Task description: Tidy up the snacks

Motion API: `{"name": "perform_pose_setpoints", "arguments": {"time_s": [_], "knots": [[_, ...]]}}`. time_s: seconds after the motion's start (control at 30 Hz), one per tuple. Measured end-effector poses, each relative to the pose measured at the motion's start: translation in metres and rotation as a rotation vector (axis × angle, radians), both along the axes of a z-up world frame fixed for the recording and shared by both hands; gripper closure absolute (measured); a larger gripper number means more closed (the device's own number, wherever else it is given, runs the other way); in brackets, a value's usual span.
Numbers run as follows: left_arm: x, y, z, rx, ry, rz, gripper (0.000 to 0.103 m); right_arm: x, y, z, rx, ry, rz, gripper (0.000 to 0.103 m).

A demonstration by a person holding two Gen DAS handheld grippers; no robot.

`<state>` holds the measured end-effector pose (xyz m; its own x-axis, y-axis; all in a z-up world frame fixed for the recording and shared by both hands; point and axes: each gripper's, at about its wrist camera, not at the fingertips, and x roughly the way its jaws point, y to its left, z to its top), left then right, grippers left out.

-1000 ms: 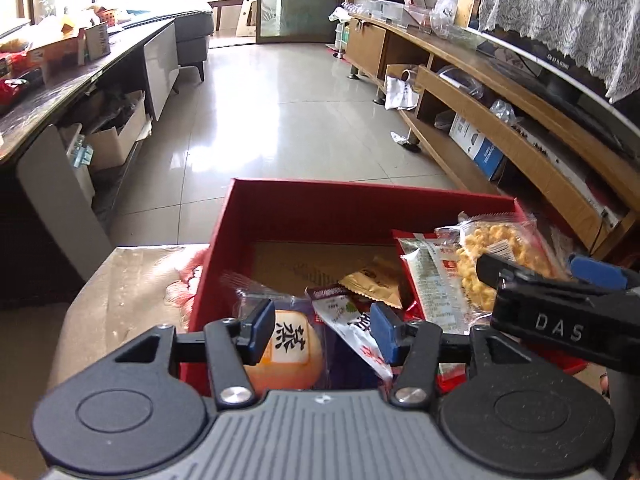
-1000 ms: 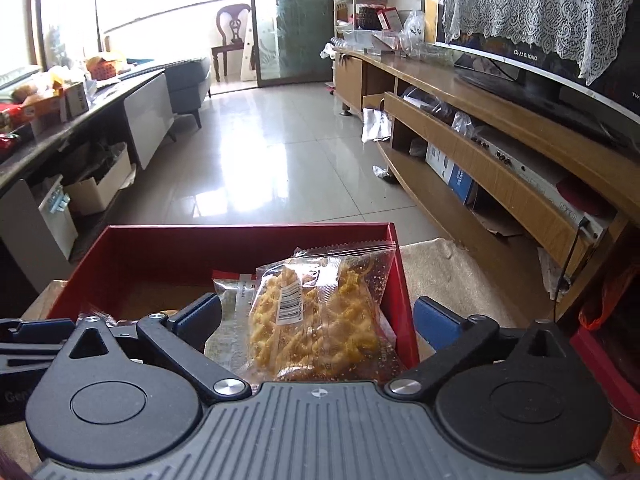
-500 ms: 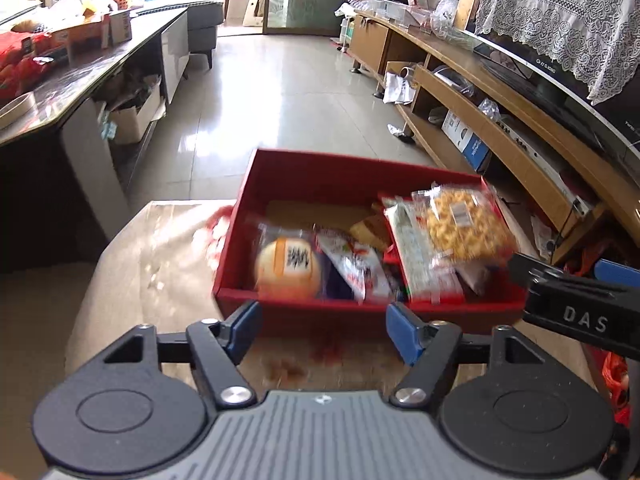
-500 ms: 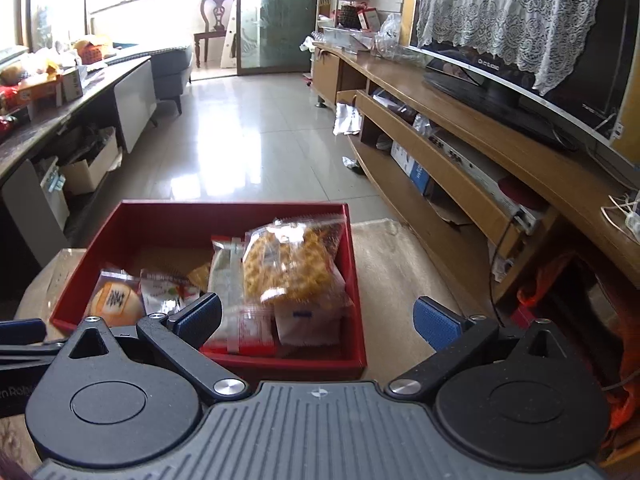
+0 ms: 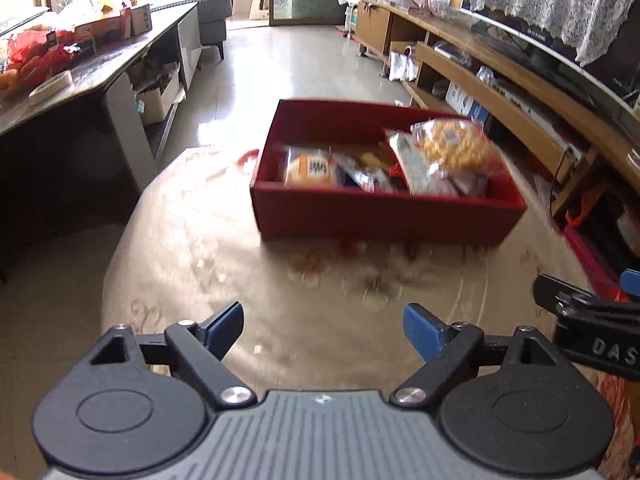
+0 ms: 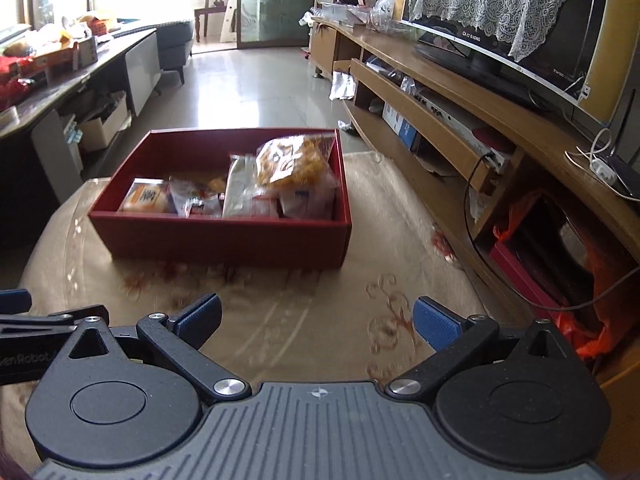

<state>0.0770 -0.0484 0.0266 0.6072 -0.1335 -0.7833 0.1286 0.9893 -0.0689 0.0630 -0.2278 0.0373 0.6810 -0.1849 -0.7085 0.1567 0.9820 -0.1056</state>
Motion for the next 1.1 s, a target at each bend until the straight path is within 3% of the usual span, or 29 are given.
{"name": "perform_pose_setpoints", "arguments": {"time_s": [0.57, 1.1], "knots": [[-0.081, -0.002, -0.015, 0.046, 0.018, -0.061, 0.014, -0.076, 0.005, -0.02, 0.026, 0.045, -0.023, 0.0], [-0.12, -0.002, -0.017, 0.1, 0.004, -0.088, 0.014, -0.118, 0.01, -0.029, 0.065, 0.072, -0.035, 0.0]]}}
